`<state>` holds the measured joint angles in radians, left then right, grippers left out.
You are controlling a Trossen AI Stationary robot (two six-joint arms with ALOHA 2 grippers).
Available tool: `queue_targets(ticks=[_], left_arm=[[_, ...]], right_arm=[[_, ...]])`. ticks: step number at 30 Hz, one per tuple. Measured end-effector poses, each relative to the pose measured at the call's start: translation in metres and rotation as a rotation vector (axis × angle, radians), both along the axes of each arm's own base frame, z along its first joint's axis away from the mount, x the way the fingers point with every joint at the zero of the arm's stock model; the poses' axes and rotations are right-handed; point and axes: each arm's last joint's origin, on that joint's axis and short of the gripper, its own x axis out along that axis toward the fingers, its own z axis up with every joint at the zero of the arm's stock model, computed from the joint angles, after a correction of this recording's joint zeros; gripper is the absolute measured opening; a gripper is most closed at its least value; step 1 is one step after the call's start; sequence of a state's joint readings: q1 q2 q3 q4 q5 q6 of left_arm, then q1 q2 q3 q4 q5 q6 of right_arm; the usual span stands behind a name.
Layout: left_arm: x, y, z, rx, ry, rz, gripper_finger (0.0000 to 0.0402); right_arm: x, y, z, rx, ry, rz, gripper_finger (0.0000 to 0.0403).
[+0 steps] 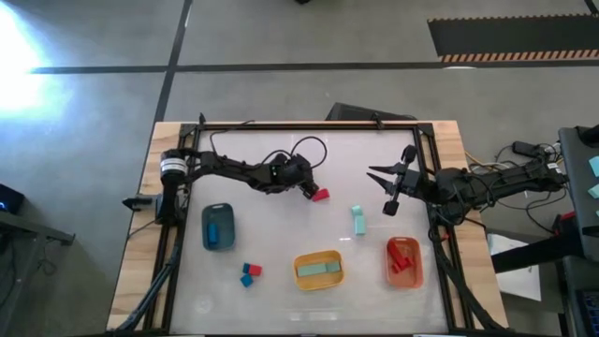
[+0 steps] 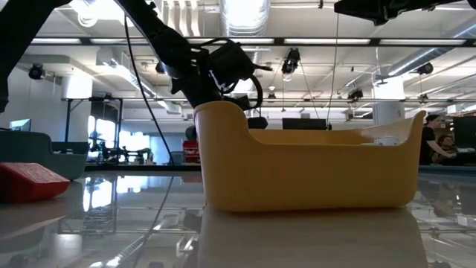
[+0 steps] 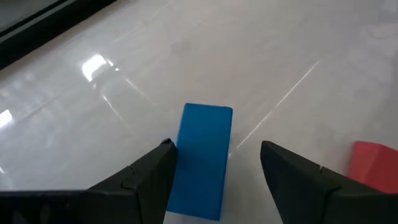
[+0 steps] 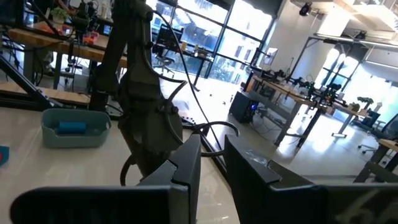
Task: Sort & place blocks by color
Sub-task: Put the blue block into the blue bin
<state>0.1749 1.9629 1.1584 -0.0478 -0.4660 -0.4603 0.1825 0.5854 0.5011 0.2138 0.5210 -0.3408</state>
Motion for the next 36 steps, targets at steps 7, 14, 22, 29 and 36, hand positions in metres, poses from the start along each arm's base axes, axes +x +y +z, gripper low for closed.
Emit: queue_targets(ticks=[7,14,22,29,36], left_arm=[[-0.002,-0.001,0.0,-0.018,0.021,-0.008,0.0219],[-0.002,0.0,0.011,-0.008,-0.022,0.005,0.0219],[-0.003,0.001,0.009,-0.014,-0.03,0.025,0.0219],[0.0,0.002,0.001,-0.012,-0.024,0.028,0.022],[0.001,0.003,-0.001,-0.009,-0.028,0.032,0.0272]], right_arm=[[0.0,0.0,0.0,0.0,0.001,0.0,0.0063],[0.0,0.0,0.0,-0.003,0.002,0.0,0.0063],[0.0,0.0,0.0,-0.003,0.002,0.0,0.0063],[0.0,0.0,0.0,-0.004,0.003,0.0,0.0063],[0.0,0.0,0.0,-0.004,0.003,0.0,0.0063]])
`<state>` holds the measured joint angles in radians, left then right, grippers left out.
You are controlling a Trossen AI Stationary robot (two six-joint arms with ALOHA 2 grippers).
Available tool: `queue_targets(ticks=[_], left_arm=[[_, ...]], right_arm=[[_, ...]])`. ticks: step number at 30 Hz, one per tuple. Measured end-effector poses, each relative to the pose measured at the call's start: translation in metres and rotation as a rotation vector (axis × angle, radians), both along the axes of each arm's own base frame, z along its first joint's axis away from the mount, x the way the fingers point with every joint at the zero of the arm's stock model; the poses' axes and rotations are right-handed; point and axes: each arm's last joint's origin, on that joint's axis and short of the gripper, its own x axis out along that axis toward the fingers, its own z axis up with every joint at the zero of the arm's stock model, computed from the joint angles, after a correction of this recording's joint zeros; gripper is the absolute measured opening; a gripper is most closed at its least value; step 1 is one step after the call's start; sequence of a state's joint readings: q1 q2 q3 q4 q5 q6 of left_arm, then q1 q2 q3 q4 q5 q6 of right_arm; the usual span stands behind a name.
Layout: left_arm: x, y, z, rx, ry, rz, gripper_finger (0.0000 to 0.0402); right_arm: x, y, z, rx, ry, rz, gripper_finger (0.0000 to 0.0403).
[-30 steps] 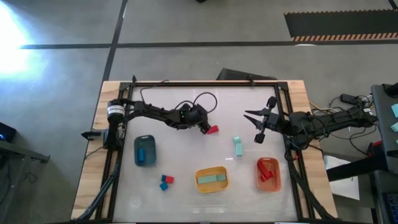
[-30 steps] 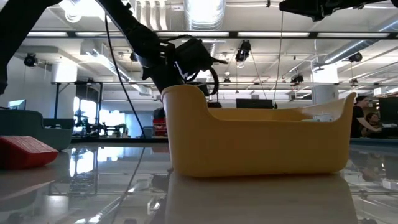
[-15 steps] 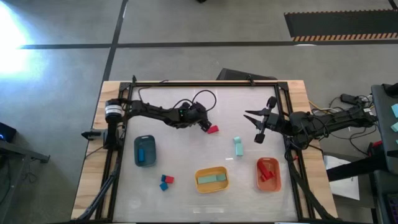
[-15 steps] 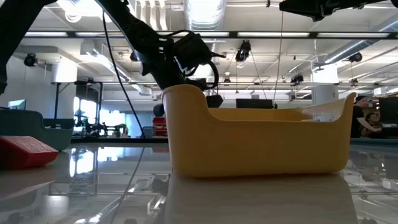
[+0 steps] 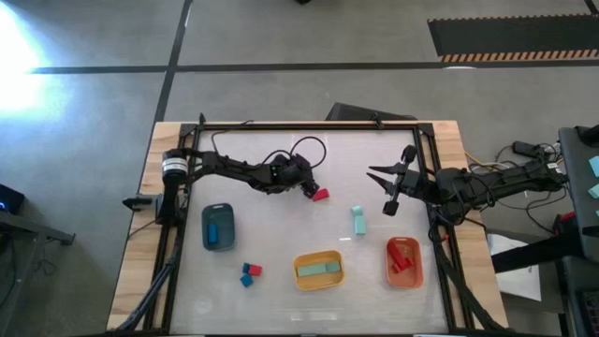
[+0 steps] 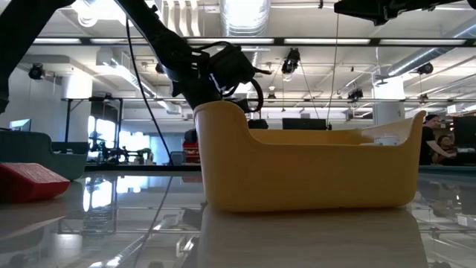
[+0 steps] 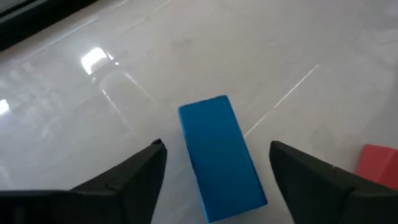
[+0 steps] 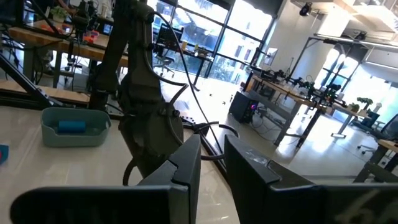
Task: Sort & place blocks by color
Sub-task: Put the blue block into the blue bin
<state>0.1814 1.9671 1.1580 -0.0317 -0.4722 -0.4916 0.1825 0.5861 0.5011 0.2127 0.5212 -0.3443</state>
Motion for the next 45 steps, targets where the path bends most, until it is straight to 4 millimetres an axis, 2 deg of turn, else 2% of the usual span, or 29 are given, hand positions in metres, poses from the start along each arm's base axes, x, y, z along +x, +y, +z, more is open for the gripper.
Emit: queue_targets(ticks=[5,12,18,26,29,33,37,41,45], left_arm=[[0.001,0.001,-0.002,0.022,-0.008,0.036,0.0311],[0.004,0.003,-0.017,0.038,-0.007,0.064,0.0303],[0.004,0.004,-0.017,0.065,-0.012,0.112,0.0244],[0.004,0.002,-0.018,0.055,-0.008,0.105,0.0117],[0.003,-0.003,-0.012,0.051,-0.005,0.09,0.0117],[-0.004,-0.016,0.016,0.054,-0.016,0.056,0.0117],[-0.021,-0.042,0.056,0.083,-0.005,0.038,0.0117],[-0.056,-0.074,0.096,0.033,0.009,0.052,0.0121],[-0.107,-0.107,0.121,-0.087,0.055,0.141,0.0127]], right_arm=[[0.0,0.0,0.0,-0.006,0.002,0.0,0.0063],[0.0,0.0,0.0,-0.007,0.006,0.0,0.0063],[0.0,0.0,-0.001,-0.008,0.009,0.0,0.0063],[0.0,0.0,-0.001,-0.008,0.009,0.0,0.0063],[0.0,0.0,-0.001,-0.008,0.008,-0.001,0.0063],[0.0,0.0,0.0,-0.008,0.008,-0.001,0.0063],[0.0,0.0,-0.001,-0.005,0.007,-0.001,0.0063],[0.0,0.0,-0.001,0.01,0.008,0.0,0.0063],[0.0,0.0,-0.002,0.015,0.018,-0.001,0.0063]])
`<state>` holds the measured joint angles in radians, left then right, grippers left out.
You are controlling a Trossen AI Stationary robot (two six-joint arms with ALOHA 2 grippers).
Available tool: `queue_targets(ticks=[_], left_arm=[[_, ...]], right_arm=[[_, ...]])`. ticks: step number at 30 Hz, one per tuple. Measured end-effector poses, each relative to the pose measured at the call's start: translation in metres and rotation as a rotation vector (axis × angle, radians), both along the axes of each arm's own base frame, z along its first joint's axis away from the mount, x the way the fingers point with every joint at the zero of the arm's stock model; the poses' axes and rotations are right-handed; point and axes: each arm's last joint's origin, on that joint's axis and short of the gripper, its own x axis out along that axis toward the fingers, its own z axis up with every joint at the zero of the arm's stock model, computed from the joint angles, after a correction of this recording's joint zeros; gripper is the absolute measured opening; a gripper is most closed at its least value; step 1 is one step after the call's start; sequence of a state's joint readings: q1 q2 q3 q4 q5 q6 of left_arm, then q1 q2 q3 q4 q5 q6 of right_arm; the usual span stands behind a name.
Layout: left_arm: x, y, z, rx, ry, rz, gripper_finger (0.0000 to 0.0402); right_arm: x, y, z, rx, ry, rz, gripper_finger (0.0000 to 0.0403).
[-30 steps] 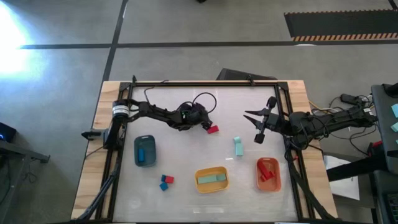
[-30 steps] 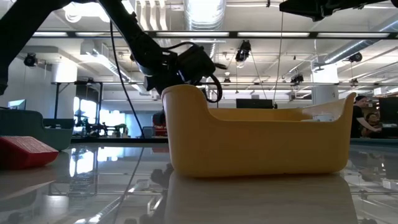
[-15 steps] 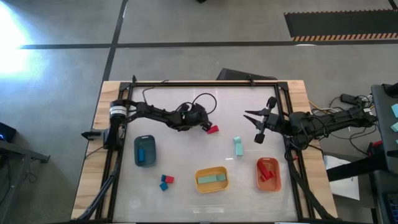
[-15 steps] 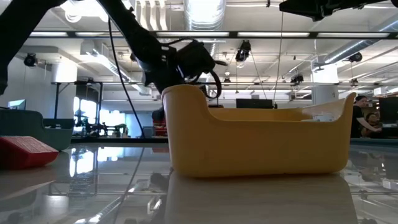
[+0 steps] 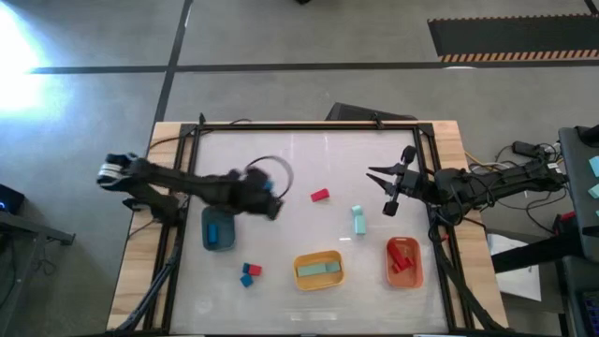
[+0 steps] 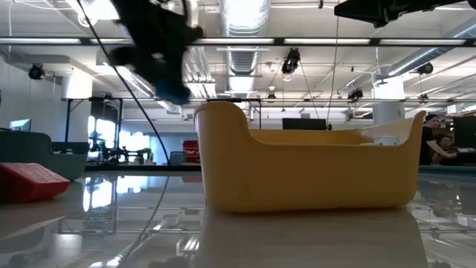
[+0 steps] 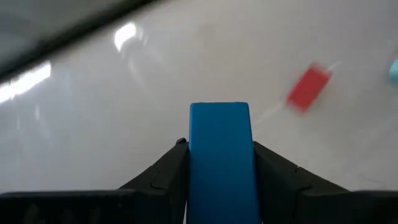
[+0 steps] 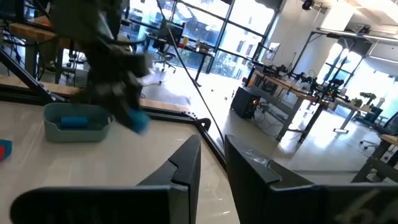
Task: Sort & place blocks by color
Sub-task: Put the blue block into the blue bin
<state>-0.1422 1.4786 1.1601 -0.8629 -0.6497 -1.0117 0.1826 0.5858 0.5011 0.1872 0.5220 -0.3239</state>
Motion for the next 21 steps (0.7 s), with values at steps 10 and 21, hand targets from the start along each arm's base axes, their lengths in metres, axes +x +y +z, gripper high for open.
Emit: queue_targets(ticks=[10,21], left_arm=[[-0.069,-0.048,0.004,-0.252,0.129,0.257,0.013],[-0.073,-0.052,-0.038,-0.315,0.345,0.352,0.0131]], right_arm=[[0.0,0.0,0.0,0.0,0.0,0.001,0.0063],[0.0,0.0,0.0,-0.001,0.001,0.001,0.0063]])
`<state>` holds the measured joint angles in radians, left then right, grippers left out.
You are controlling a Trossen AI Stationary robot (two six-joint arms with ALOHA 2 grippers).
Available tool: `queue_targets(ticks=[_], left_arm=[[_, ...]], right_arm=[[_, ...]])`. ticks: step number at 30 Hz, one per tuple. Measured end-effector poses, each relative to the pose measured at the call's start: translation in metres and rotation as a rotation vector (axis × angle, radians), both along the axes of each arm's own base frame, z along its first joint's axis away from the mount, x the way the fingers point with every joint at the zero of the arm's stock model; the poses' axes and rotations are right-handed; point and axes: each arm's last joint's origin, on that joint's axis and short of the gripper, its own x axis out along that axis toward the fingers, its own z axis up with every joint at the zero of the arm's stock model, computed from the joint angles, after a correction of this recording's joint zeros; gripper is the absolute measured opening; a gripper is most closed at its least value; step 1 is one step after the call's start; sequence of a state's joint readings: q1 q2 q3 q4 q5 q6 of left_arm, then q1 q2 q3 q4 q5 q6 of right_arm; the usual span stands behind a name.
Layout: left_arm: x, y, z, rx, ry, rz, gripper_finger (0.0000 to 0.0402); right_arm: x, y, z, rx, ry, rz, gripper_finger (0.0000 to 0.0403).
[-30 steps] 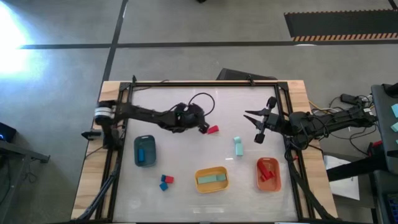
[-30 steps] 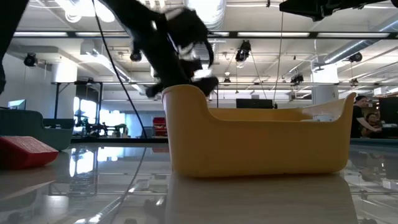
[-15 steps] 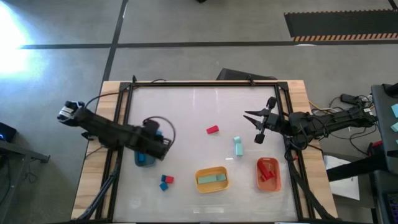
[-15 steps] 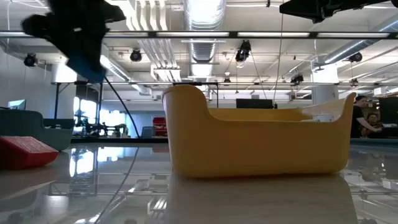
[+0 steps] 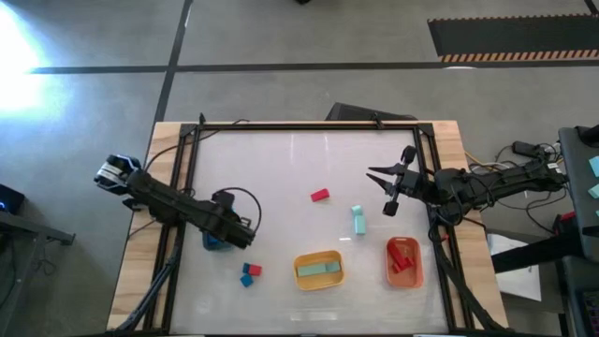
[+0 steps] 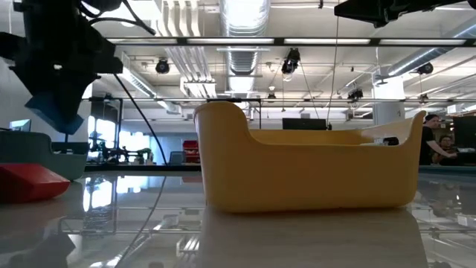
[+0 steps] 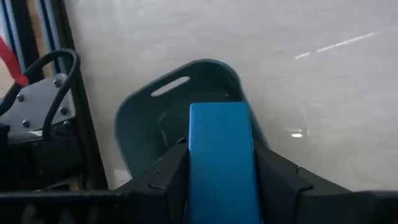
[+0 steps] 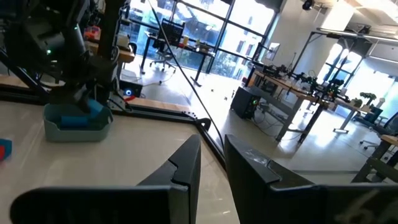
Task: Sort & place blocks by color
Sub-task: Put the blue block into the blue bin, then put the red block into the orange bin
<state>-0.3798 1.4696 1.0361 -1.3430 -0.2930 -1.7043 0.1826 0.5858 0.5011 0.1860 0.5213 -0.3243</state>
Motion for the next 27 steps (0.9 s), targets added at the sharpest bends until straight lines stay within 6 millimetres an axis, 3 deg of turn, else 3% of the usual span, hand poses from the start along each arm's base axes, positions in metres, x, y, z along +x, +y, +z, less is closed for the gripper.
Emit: queue_targets(ticks=[6,16,23,27], left_arm=[[-0.003,0.0,-0.002,-0.009,0.008,0.017,0.014],[-0.001,0.0,0.0,-0.01,0.026,-0.068,0.023],[0.011,-0.009,0.031,-0.169,-0.018,-0.21,0.0248],[0.023,-0.023,0.052,-0.241,-0.124,-0.454,0.0249]], right_arm=[[0.0,0.0,0.0,-0.001,0.001,0.0,0.0063],[0.0,0.0,0.0,-0.001,0.002,0.0,0.0063],[0.0,0.0,0.0,-0.012,0.006,0.0,0.0063],[0.0,0.0,0.0,-0.015,0.006,0.0,0.0063]])
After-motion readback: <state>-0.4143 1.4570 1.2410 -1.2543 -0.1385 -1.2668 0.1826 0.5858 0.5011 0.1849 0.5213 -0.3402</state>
